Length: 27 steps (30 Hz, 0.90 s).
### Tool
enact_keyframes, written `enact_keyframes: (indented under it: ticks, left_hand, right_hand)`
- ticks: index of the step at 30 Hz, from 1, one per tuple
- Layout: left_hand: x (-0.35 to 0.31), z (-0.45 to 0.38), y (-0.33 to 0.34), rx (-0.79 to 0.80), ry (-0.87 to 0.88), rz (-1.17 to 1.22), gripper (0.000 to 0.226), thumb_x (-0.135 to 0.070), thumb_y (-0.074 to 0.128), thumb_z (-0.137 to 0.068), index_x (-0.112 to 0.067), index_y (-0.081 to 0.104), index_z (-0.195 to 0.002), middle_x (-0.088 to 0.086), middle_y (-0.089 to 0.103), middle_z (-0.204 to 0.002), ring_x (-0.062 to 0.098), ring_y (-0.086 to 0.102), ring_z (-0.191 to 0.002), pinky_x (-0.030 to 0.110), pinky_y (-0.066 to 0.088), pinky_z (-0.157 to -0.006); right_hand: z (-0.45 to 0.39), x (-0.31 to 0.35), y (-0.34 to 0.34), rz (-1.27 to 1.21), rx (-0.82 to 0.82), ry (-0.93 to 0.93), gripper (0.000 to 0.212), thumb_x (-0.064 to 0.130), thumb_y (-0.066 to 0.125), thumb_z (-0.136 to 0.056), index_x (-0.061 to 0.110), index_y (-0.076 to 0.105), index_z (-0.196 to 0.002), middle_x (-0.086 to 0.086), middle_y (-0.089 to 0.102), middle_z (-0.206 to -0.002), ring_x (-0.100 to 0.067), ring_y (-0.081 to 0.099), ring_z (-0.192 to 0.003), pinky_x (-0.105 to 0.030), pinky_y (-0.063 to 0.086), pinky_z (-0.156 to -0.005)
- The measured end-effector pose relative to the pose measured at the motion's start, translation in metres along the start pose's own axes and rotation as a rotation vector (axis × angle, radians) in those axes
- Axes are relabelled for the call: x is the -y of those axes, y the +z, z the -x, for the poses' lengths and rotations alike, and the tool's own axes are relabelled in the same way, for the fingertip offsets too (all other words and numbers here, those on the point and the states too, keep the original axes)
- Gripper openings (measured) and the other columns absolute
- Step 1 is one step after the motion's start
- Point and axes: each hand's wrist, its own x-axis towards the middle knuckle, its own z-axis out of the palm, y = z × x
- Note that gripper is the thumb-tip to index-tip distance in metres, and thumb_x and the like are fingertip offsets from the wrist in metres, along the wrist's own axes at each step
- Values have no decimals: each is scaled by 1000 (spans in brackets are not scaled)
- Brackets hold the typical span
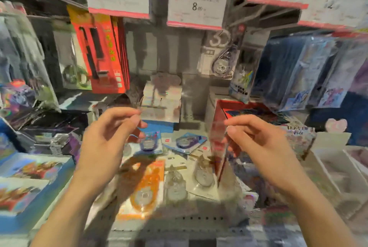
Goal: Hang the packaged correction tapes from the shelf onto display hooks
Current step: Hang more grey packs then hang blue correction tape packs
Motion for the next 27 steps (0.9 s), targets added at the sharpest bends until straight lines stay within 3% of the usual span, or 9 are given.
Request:
enact_keyframes:
  ticks: [4, 10, 14, 17, 21, 24, 25, 27]
  left_hand:
    - [12, -26, -54, 2, -41, 40, 15, -9, 63, -96, -20, 72, -93, -4, 77, -75, 12, 70, -65, 22, 60, -69]
    - [32, -54, -103, 162, -143, -140, 14, -5, 62, -97, -18, 68, -94, -5, 76, -73, 4, 66, -58, 19, 55, -63]
    - [58, -67, -118, 364, -232, -472, 12, -20, 66, -96, -26, 66, -107, -3, 74, -88, 23, 72, -77, 41, 57, -78]
    - [77, -72, -118, 526, -212, -771, 31, -33, 65, -95, -28, 60, -125, -11, 68, -102, 19, 67, -88, 38, 54, -87]
    - [104, -74, -109, 679, -147, -1083, 46, -33, 59, -96, -21, 50, -139, 5, 56, -138, 25, 57, -124, 33, 42, -102]
    - [114, -73, -107, 762, -164, -1189, 45, -35, 56, -95, -18, 50, -136, 8, 57, -132, 28, 54, -125, 35, 42, -102]
    - [116, -73, -106, 775, -172, -1212, 46, -37, 56, -94, -17, 50, -135, 8, 58, -129, 28, 55, -123, 36, 42, -101]
    - [117, -72, -106, 790, -183, -1252, 50, -44, 56, -92, -19, 50, -134, 7, 58, -126, 28, 56, -121, 38, 43, -99]
  right_hand:
    - [-8, 11, 47, 1, -57, -33, 10, 22, 68, -94, 23, 76, -98, 2, 78, -80, -4, 67, -69, -11, 52, -65]
    - [-25, 6, 112, 60, -46, 25, 15, 32, 67, -90, 22, 75, -97, -5, 78, -85, -16, 70, -72, -30, 56, -70]
    - [-40, -12, 144, 162, 34, 74, 8, 21, 68, -96, 24, 75, -95, -3, 76, -86, -26, 70, -79, -36, 55, -73]
    - [-58, -32, 165, 263, 104, 130, 9, 20, 68, -97, 25, 75, -94, 0, 75, -87, -20, 68, -81, -29, 54, -73]
    - [-86, -70, 190, 560, 247, 114, 10, 27, 65, -98, 25, 74, -102, 7, 66, -113, -14, 63, -108, -35, 50, -96]
    - [-102, -93, 199, 736, 360, 75, 20, 27, 60, -100, 23, 73, -115, 2, 60, -139, -21, 51, -131, -38, 39, -111]
    - [-104, -97, 201, 762, 400, 67, 22, 26, 58, -100, 22, 73, -116, 1, 60, -141, -22, 51, -132, -39, 38, -112]
    - [-105, -103, 203, 757, 452, 29, 19, 22, 58, -98, 22, 76, -106, 3, 70, -125, -23, 61, -116, -40, 45, -104]
